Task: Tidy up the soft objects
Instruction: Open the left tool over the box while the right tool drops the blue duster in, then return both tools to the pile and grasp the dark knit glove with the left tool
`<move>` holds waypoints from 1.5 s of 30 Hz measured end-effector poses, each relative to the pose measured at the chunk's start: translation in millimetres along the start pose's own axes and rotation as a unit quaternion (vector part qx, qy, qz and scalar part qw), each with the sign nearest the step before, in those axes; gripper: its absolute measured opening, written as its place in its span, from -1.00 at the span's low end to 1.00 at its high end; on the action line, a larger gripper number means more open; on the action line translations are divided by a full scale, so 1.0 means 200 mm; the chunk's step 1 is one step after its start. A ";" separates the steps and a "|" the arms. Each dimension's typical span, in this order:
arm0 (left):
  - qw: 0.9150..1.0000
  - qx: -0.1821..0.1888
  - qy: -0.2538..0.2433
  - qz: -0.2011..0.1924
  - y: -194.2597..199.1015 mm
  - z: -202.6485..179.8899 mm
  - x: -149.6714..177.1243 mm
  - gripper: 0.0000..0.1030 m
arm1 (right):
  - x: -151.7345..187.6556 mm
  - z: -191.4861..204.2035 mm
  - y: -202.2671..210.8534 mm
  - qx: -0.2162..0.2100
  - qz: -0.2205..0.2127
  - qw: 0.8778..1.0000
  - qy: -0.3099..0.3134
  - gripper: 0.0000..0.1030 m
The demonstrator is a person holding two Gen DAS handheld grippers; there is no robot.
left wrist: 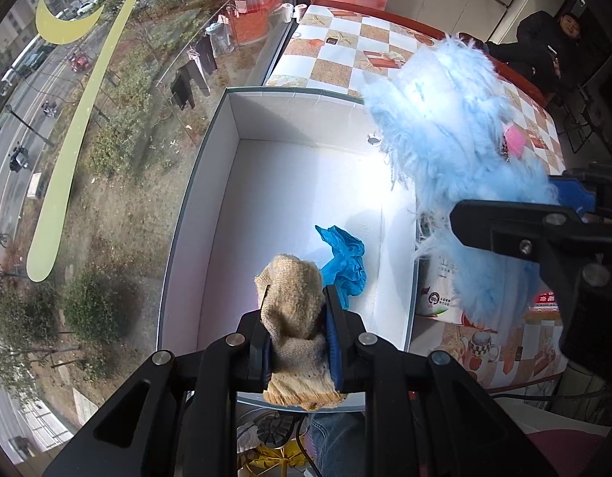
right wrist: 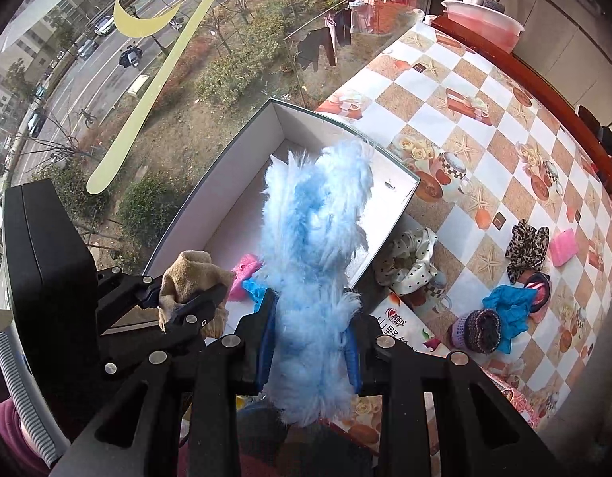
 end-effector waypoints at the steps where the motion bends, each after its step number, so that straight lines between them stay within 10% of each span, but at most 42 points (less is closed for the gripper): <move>1: 1.000 0.000 0.000 0.000 0.00 0.00 0.00 -0.55 | -0.01 0.00 0.00 0.001 0.000 1.000 0.001 -0.39; 30: 1.000 -0.009 0.025 0.015 -0.05 0.06 0.00 -0.54 | -0.14 0.03 -0.05 -0.009 -0.004 1.000 -0.005 -0.39; 33: 1.000 -0.008 0.027 0.008 -0.05 0.06 -0.01 -0.19 | -0.15 0.03 -0.04 -0.016 -0.005 1.000 -0.007 -0.39; 35: 0.999 -0.011 0.030 0.004 -0.04 0.06 -0.01 0.50 | -0.15 0.02 -0.04 -0.017 -0.003 1.000 -0.011 -0.37; 39: 0.999 -0.005 0.052 -0.017 -0.02 0.08 -0.03 1.00 | -0.14 -0.04 -0.03 0.004 -0.002 1.000 -0.021 0.64; 45: 0.997 0.004 0.070 -0.011 -0.05 0.09 -0.05 0.99 | -0.10 -0.11 -0.05 -0.002 0.019 0.999 -0.044 0.98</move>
Point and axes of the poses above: each gripper's, at about its wrist camera, not at the fingertips, and y roughly against the way its jaws point, z to its left, x to its underside, the point moved 10 cm from there along -y, roughly the way its jaws point, and after that the axes turned 1 degree about -y, right-handed, at the moved point
